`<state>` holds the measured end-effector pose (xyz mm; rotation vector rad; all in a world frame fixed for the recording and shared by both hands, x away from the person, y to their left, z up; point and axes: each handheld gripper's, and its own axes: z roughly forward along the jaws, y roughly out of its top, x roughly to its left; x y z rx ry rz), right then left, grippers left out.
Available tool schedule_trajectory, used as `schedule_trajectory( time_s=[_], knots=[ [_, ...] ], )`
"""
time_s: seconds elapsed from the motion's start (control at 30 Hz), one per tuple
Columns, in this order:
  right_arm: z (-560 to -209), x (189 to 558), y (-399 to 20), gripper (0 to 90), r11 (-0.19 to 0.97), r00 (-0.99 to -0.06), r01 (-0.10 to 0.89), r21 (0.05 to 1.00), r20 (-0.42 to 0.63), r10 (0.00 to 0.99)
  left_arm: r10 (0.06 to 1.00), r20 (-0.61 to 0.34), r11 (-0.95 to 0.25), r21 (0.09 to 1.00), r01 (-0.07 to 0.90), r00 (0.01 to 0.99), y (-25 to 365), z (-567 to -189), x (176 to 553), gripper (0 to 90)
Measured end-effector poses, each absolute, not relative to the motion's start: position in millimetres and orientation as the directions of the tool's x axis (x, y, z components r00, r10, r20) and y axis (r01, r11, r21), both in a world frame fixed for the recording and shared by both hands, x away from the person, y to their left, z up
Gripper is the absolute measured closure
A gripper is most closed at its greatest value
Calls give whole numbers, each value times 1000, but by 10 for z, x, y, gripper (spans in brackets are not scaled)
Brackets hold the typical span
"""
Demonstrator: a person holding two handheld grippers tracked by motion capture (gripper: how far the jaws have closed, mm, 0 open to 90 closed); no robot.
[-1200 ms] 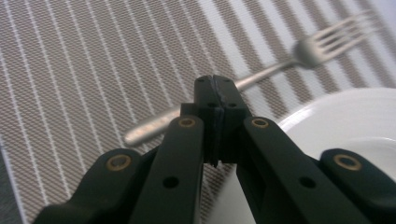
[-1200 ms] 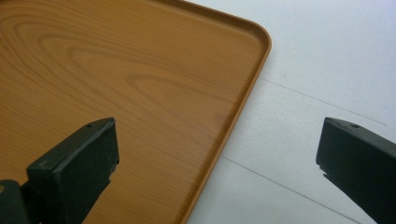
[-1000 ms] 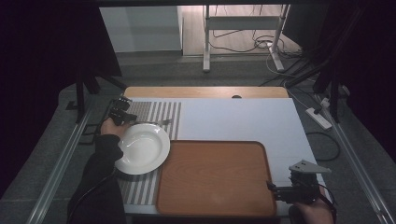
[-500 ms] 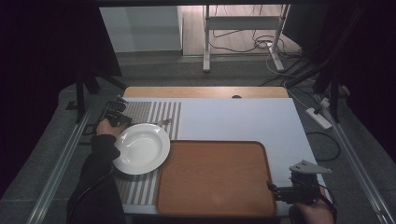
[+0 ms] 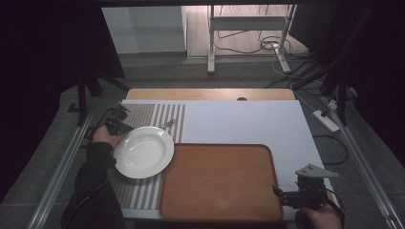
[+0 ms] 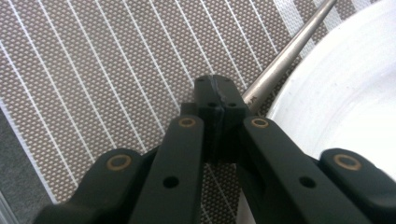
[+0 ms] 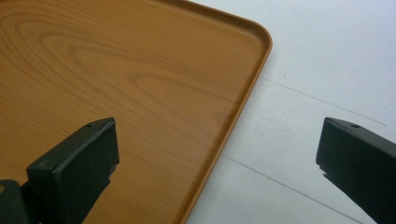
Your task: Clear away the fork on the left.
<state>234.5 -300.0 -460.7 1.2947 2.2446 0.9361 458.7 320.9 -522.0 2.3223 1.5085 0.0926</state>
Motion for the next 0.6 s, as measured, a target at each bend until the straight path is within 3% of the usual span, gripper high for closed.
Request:
schedule_trajectory(
  time_s=[0.3, 0.6],
  knots=[
    [-4610, 2348, -2995, 0, 354, -501, 610, 709, -1, 866, 897, -143, -334, 399, 854, 418, 3197, -5136, 4618, 877],
    [-4611, 2348, -2995, 0, 353, -500, 610, 709, -2, 866, 889, -124, -338, 471, 815, 441, 2983, -5020, 4722, 457]
  ],
)
